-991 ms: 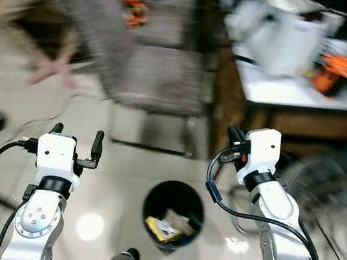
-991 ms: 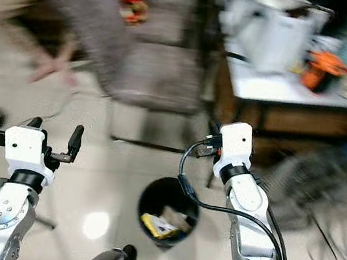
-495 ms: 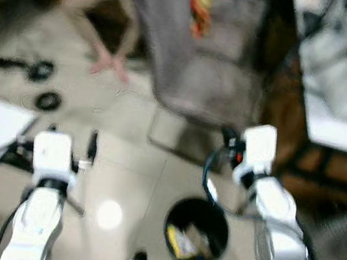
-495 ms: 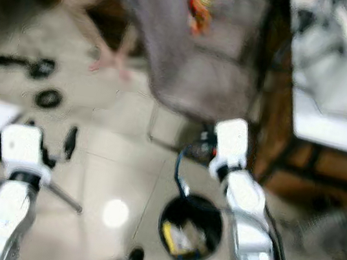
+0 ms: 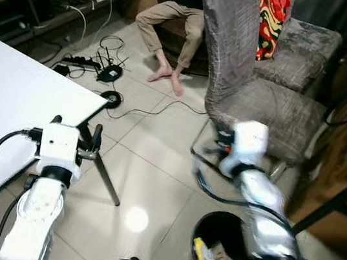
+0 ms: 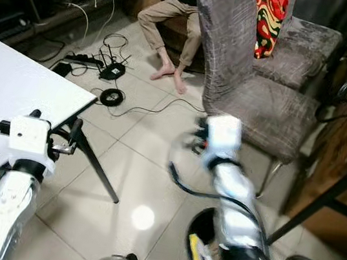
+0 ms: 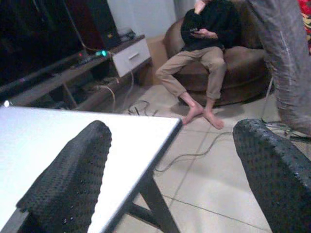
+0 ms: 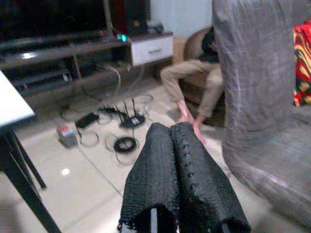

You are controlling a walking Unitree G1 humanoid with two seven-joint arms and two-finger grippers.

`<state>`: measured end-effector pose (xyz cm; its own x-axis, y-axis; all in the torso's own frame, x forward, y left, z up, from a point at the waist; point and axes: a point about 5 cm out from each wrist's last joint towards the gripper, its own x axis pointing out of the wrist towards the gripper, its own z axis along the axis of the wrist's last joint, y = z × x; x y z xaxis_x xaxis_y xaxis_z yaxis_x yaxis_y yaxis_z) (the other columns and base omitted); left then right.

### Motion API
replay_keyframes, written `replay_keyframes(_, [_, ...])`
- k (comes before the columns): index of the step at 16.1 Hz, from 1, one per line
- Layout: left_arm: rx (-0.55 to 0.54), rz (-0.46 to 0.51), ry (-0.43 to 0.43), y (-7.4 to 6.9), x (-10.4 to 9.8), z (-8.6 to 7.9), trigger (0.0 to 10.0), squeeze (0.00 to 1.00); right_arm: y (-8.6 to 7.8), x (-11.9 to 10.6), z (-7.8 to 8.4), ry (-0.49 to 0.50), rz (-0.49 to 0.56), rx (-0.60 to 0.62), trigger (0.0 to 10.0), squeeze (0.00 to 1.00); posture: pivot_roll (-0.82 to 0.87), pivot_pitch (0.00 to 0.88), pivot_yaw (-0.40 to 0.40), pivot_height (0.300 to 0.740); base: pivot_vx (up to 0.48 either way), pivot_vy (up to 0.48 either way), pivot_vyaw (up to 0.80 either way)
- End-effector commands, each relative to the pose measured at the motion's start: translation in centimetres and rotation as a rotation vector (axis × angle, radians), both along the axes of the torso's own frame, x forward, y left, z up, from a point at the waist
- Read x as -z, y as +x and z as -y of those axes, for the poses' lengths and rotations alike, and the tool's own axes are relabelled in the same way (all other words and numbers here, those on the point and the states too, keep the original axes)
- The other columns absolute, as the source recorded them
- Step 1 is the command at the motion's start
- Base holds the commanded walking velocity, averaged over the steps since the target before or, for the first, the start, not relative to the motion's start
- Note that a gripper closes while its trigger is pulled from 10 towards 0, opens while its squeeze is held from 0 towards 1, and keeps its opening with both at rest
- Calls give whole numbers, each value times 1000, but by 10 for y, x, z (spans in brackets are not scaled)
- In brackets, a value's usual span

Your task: Picking trash to rubbish bin

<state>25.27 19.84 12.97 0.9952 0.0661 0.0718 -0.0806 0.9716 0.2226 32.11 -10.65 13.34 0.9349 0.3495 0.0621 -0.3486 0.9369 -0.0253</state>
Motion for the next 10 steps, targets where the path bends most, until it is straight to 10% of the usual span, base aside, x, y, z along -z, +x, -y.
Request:
replay_keyframes(1, [7,-22,13,2,2,-3,10000,0,3,1,2,24,1,18,10000,0,15,66,118,740,0,0,0])
replay_keyframes(10, [-72,-22,-97,6,19,17,10000,0,8,-5,18,-118,-12,-104,10000,0,-61,115,-90,740,0,0,0])
